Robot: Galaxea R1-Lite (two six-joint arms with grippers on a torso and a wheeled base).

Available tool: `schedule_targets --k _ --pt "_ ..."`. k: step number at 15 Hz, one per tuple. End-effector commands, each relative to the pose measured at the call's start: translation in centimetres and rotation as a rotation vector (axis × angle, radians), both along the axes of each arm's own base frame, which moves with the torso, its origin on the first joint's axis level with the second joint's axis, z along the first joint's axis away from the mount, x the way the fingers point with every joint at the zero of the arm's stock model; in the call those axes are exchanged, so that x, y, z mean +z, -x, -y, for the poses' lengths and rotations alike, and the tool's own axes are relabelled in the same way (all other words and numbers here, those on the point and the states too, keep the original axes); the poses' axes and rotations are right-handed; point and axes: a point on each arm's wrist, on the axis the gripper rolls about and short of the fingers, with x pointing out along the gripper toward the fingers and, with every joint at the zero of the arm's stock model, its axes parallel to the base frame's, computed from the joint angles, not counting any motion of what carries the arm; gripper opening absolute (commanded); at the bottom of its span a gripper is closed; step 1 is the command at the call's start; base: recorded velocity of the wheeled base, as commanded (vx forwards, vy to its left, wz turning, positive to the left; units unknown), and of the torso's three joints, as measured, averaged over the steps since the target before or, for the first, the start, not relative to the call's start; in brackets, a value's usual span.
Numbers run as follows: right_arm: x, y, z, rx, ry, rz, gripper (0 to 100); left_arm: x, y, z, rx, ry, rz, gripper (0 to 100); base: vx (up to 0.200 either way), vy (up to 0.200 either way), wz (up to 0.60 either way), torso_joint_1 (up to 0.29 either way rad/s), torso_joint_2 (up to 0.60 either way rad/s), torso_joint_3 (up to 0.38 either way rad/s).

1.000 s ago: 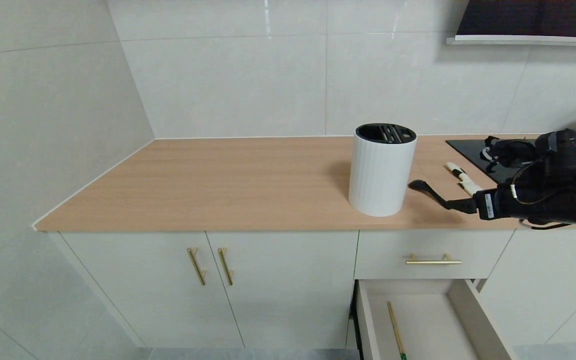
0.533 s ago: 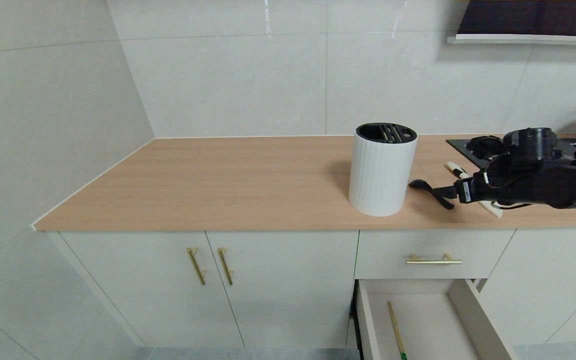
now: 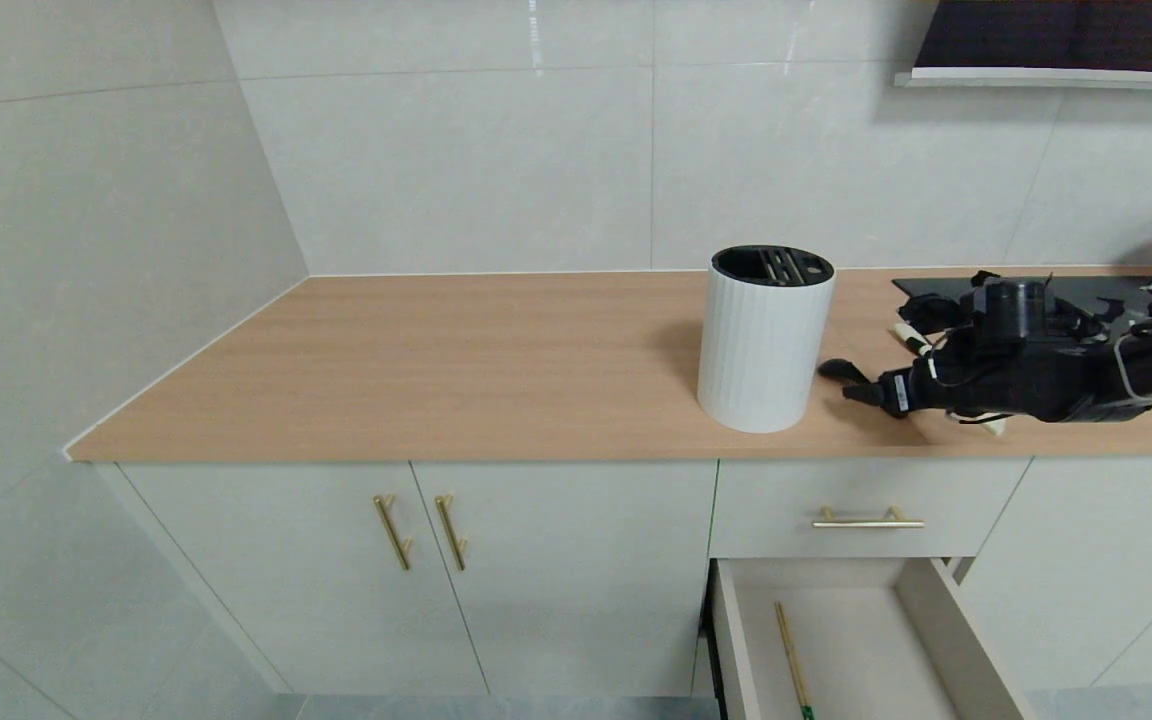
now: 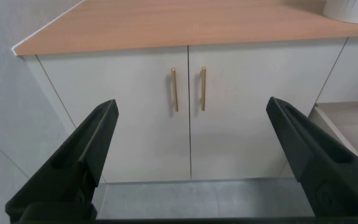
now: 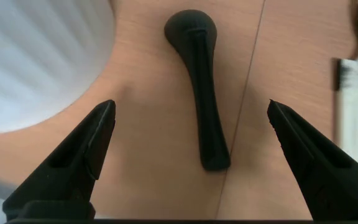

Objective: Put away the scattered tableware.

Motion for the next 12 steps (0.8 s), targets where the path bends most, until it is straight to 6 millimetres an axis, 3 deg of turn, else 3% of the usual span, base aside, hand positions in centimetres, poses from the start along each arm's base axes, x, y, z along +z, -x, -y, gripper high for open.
schedule_targets --k 1,11,12 --pt "-1.5 -0.9 0.3 -0.005 -0.001 -0.017 100 0.0 0.0 0.0 0.0 0.0 0.001 100 0.0 0.0 0.0 0.0 0.0 0.0" --pt "-2.6 -1.6 0.7 0.03 -0.033 -0.029 100 0.0 0.0 0.0 0.0 0.0 0.001 100 0.0 0.0 0.0 0.0 0.0 0.0" --pt "-2.7 -1.7 0.7 0.03 -0.033 -0.029 0 0.0 0.0 0.0 0.0 0.0 0.001 100 0.0 0.0 0.0 0.0 0.0 0.0"
